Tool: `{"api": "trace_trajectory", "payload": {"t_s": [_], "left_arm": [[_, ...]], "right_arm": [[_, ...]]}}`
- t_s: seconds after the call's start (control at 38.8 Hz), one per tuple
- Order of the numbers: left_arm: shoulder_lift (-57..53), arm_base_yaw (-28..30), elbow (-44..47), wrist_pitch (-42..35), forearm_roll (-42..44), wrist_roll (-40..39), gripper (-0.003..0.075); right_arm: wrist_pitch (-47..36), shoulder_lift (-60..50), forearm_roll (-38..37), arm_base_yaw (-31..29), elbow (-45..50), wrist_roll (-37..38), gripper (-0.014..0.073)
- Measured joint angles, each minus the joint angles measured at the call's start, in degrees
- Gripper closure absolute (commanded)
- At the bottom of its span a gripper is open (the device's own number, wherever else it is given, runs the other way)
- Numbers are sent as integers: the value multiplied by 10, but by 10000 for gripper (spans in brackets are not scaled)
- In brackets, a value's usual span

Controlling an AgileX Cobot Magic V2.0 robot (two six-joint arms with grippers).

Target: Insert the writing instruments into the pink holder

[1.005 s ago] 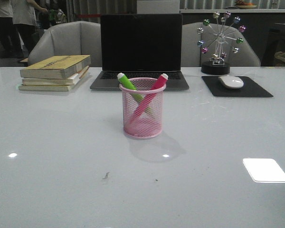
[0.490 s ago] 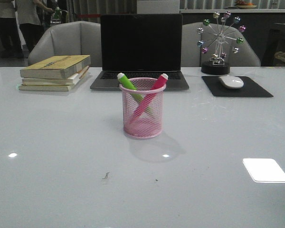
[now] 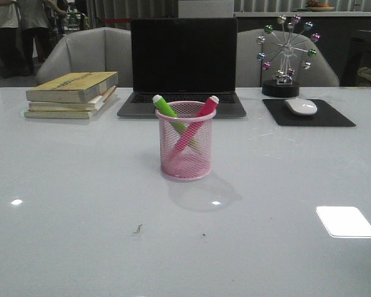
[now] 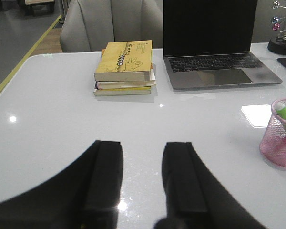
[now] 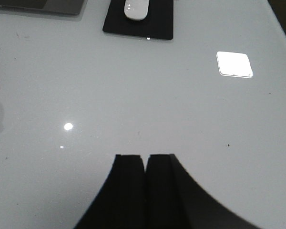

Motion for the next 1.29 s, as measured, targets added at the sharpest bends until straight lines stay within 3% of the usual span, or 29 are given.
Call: {"api": "trace_trajectory", "payload": {"t_s": [0.98,1.29], "left_arm": [[0,0,0,-1,0,0,430],[0,0,0,-1,0,0,430]], "right_arm": [[-2,-57,18,0,5,0,566],[-159,-123,91,0,121,0,566]]}}
